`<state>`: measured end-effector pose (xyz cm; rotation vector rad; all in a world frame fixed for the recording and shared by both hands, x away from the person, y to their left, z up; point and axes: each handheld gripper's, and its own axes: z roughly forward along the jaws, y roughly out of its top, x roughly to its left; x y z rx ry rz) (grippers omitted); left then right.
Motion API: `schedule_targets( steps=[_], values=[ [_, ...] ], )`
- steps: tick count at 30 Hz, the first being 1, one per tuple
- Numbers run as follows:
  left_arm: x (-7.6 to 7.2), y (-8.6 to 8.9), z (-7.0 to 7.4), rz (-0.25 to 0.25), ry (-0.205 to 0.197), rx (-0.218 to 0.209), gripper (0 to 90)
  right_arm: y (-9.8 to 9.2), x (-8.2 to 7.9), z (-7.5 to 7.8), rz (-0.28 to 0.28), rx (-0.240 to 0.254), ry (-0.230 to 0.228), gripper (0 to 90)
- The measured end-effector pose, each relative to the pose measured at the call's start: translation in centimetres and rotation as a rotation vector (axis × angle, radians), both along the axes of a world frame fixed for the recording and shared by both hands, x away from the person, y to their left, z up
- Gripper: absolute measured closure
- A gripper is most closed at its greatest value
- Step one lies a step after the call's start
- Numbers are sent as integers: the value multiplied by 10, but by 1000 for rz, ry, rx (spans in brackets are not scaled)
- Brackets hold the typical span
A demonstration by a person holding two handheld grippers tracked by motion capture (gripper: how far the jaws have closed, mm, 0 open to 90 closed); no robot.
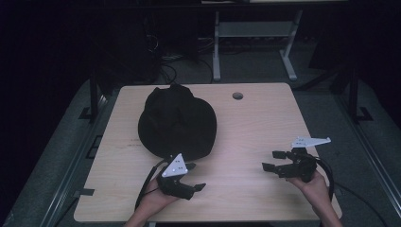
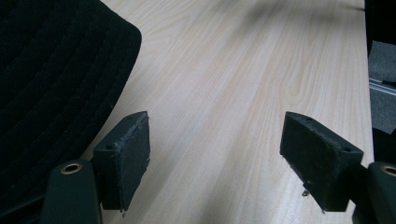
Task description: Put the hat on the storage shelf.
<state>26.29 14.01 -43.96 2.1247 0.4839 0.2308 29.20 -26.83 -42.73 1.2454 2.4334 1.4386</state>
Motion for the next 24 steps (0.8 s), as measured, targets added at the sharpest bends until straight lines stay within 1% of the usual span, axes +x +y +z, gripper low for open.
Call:
schedule_targets(
  steps=[4,8,11,14,15,17,18,19,21,23,24],
  values=[
    [0,0,0,0,0,0,239,-3,-4,-3,-4,3,-7,203],
    [0,0,-1,2,5,-3,239,-5,-10,-8,-12,15,0,202],
    [0,0,-1,1,4,0,239,-6,-15,-11,-19,0,-4,199],
    [0,0,-1,0,4,1,239,-8,-21,-14,-31,12,-3,198],
    [0,0,-1,-1,4,2,239,-8,-24,-16,-30,18,-11,198],
    [0,0,-1,-2,7,1,239,-8,-29,-18,-31,24,-12,197],
    [0,0,-1,-4,7,1,238,-7,-32,-20,-25,24,0,194],
    [0,-1,-1,-3,8,1,239,-6,-36,-21,-26,17,-1,193],
    [1,-1,-1,-2,10,-1,239,-5,-44,-24,-25,12,-21,191],
    [2,-1,-1,0,17,-7,239,-6,-52,-29,-38,23,-40,187],
    [2,-1,-1,0,17,-7,239,-7,-54,-30,-40,29,-39,184]
  ],
)
